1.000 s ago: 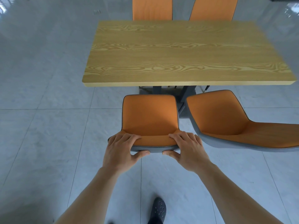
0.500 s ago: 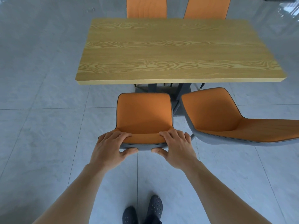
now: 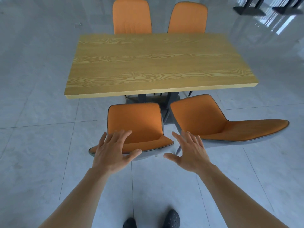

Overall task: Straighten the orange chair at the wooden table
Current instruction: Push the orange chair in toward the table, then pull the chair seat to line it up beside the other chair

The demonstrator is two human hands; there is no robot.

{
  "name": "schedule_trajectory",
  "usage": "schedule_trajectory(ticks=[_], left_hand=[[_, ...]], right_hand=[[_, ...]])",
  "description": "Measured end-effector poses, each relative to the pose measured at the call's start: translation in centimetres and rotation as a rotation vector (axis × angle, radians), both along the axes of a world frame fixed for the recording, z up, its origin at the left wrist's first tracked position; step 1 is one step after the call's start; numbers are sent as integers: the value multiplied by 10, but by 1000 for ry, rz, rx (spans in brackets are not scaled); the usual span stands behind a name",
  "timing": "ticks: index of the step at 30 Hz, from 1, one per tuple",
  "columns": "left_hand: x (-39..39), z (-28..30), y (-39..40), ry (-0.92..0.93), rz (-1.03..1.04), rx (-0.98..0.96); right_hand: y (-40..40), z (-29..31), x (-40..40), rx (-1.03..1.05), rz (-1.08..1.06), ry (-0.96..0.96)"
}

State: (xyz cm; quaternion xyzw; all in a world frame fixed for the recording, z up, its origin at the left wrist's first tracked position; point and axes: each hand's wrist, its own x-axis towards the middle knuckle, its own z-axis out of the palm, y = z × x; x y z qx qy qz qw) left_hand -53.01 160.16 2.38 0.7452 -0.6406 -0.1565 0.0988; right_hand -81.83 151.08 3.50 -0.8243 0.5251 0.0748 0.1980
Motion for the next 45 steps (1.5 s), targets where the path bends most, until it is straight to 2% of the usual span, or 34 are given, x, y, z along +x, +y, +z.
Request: schedule_trajectory(ticks=[5, 10, 16, 21, 31, 38, 45], left_hand=[[-94, 15, -57, 47, -70, -82], [-221, 5, -124, 90, -117, -88], [-382, -15, -187, 176, -90, 4], [-467, -30, -219, 175, -76, 74], [-494, -47, -225, 156, -21, 217], [-490, -41, -222, 145, -62, 309], [-463, -38, -199, 135, -105, 322]], right_hand=[[-47, 19, -104, -83, -121, 35], [-117, 17, -228, -80, -120, 70], [-198, -6, -377, 21, 4, 131], [-240, -27, -430, 63, 127, 134], [-255, -39, -439, -35, 226, 35], [-242, -38, -434, -69, 183, 88], [-202, -43, -414, -122, 121, 126]])
